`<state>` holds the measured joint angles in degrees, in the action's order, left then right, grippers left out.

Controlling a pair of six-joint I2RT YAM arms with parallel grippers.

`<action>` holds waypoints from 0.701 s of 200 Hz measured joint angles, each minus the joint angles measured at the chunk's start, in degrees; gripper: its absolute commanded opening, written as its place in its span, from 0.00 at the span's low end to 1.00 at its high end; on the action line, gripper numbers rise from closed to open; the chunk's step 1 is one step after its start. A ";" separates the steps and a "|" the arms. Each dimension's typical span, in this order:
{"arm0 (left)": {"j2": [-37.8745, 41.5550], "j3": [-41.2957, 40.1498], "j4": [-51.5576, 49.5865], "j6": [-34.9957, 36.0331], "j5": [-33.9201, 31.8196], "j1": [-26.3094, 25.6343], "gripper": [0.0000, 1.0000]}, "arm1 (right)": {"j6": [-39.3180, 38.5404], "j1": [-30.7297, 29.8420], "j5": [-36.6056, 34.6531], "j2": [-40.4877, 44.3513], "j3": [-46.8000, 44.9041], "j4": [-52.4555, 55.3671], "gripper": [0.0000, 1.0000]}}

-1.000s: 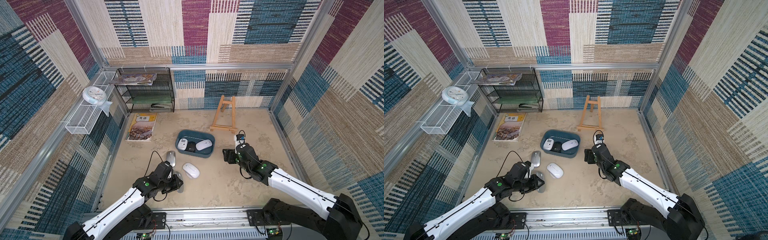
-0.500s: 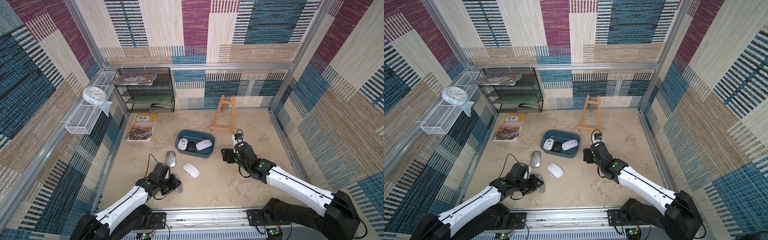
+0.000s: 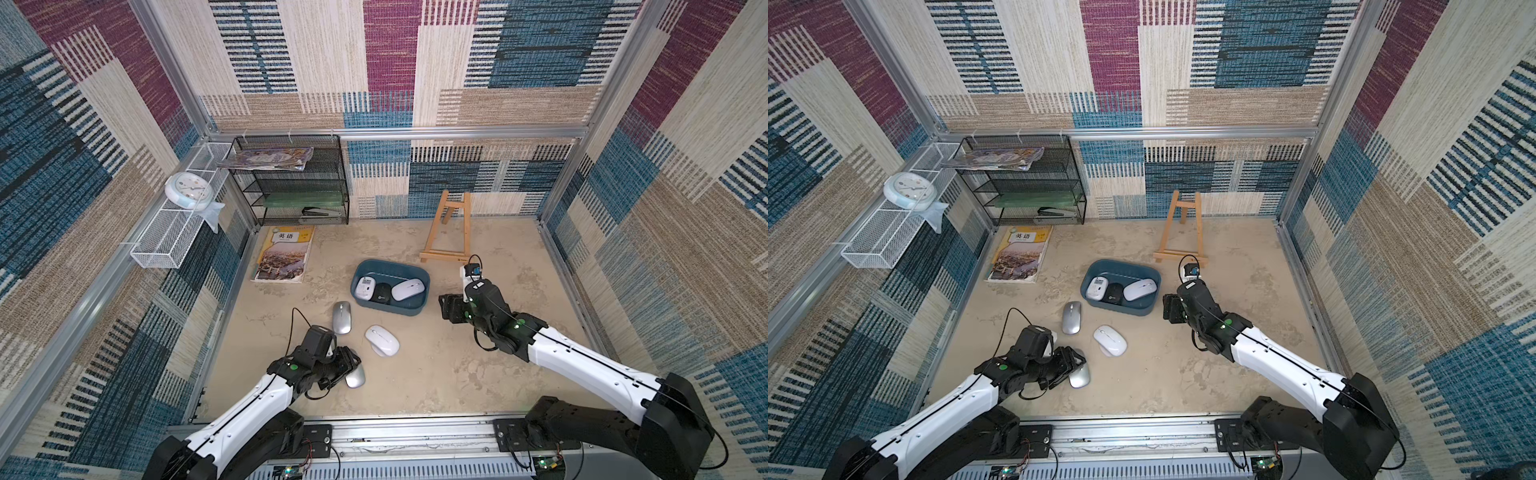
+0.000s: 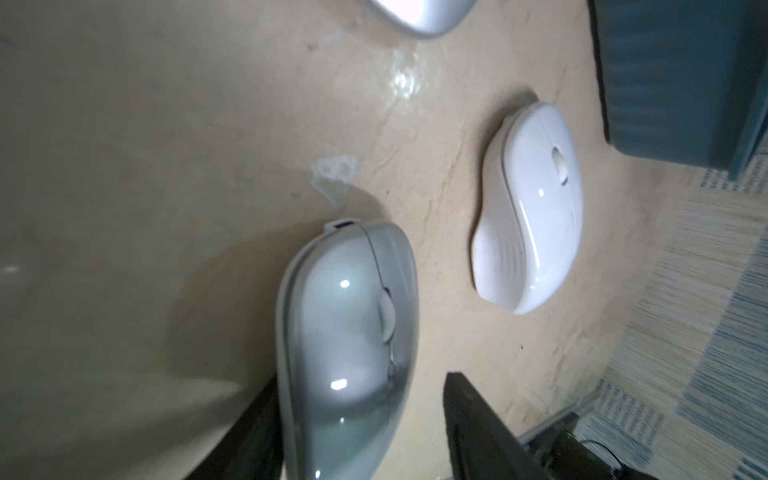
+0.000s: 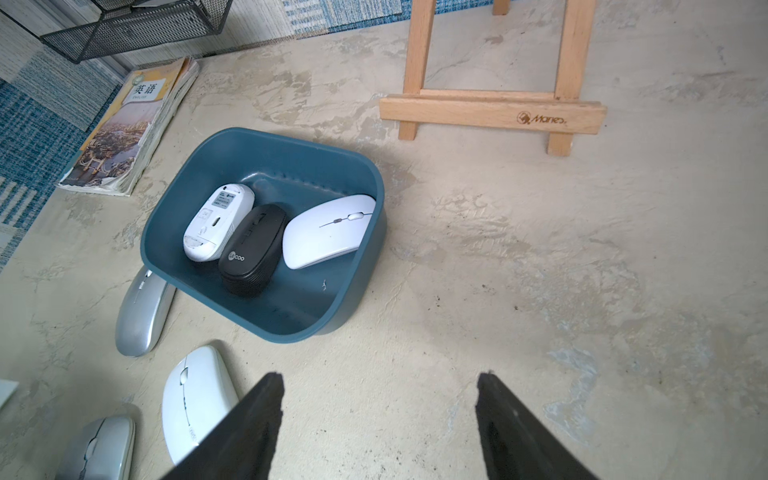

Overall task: Take out the mouse from the storage box
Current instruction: Place the mouse at the center of the board, then pick up the mouse from the storage box.

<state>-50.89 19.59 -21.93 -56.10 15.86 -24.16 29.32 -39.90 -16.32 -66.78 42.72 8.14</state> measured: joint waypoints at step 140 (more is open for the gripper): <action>13.09 11.30 -20.24 7.04 -32.28 0.94 0.99 | -2.82 -0.02 -1.99 -10.95 15.69 5.73 0.77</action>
<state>-37.80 30.89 -42.17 -49.06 -16.43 -23.22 26.50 -39.92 -18.31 -77.73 58.41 13.87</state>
